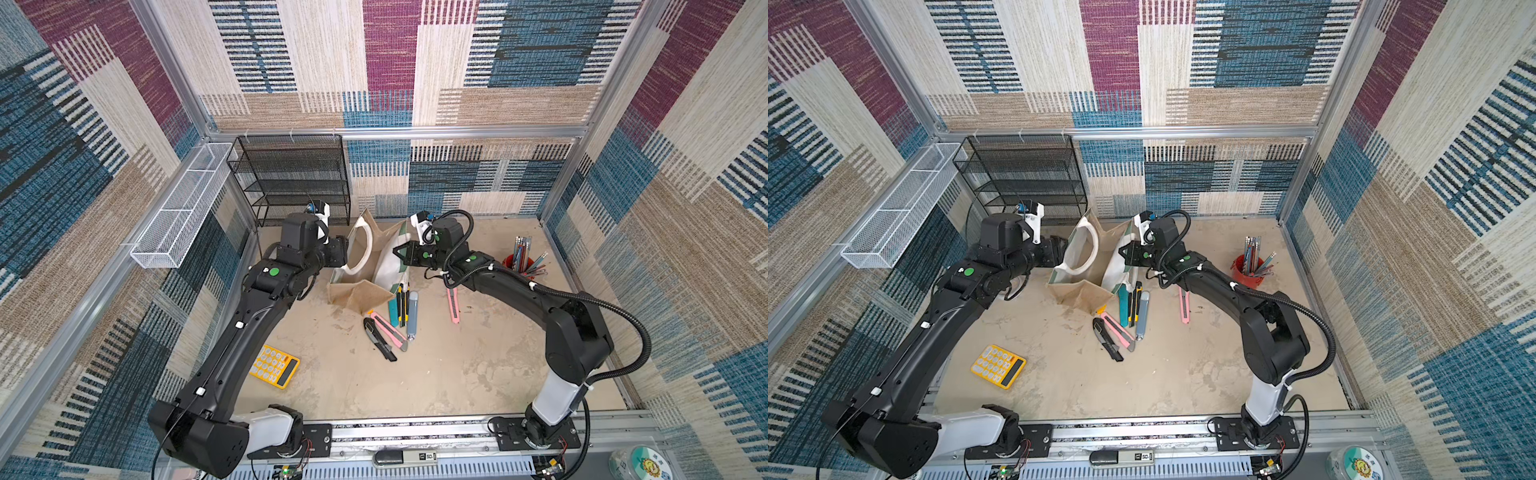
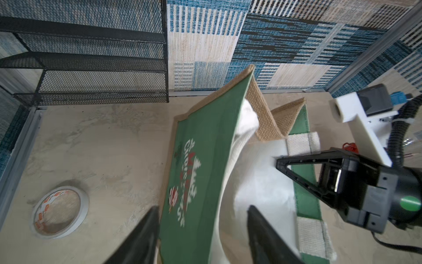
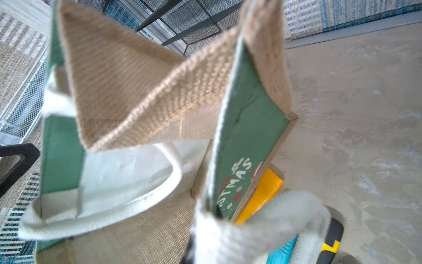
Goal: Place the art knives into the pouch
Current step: Open the pouch at the center of the board.
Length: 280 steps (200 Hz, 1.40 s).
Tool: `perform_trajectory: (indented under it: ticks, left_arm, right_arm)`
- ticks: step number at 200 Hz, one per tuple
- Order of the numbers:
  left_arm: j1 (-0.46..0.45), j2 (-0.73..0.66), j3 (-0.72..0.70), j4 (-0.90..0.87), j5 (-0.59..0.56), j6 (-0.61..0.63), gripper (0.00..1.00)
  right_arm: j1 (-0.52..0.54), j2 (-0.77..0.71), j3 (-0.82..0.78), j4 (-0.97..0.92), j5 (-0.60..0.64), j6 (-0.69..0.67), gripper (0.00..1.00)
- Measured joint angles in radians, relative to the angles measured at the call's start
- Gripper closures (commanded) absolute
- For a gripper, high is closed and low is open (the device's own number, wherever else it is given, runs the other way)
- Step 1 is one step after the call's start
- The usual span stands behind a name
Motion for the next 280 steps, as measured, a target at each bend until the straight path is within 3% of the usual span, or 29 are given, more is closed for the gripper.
perform_trajectory:
  ticks: [25,74,162,178,202,230,242,259,280]
  left_arm:
    - [0.000,0.016,0.014,-0.039,-0.022,0.013,0.00]
    - [0.001,0.047,0.022,-0.086,-0.034,0.036,0.01]
    - [0.080,0.194,0.055,-0.118,-0.128,0.083,0.00]
    - [0.083,0.211,0.050,-0.119,-0.127,0.084,0.12]
    - [0.081,0.209,-0.014,-0.079,-0.115,0.084,0.44]
    - [0.088,0.229,-0.048,-0.041,-0.099,0.079,0.58]
    - [0.090,0.259,-0.032,-0.042,-0.107,0.079,0.72]
    - [0.090,0.299,-0.009,-0.049,-0.138,0.081,0.77]
    - [0.097,0.330,0.013,-0.057,-0.169,0.084,0.94]
  right_arm:
    - [0.016,0.041,0.090,-0.070,0.010,-0.023,1.00]
    - [0.038,0.109,0.243,-0.184,0.003,-0.080,1.00]
    - [0.038,0.154,0.316,-0.254,-0.111,-0.169,1.00]
    - [0.038,0.179,0.348,-0.264,-0.137,-0.177,1.00]
    - [0.038,0.212,0.403,-0.294,-0.157,-0.194,1.00]
    - [0.038,0.231,0.441,-0.327,-0.154,-0.208,1.00]
    - [0.038,0.235,0.446,-0.340,-0.151,-0.211,1.00]
    - [0.038,0.248,0.465,-0.365,-0.130,-0.214,1.00]
    - [0.038,0.263,0.499,-0.408,-0.097,-0.224,1.00]
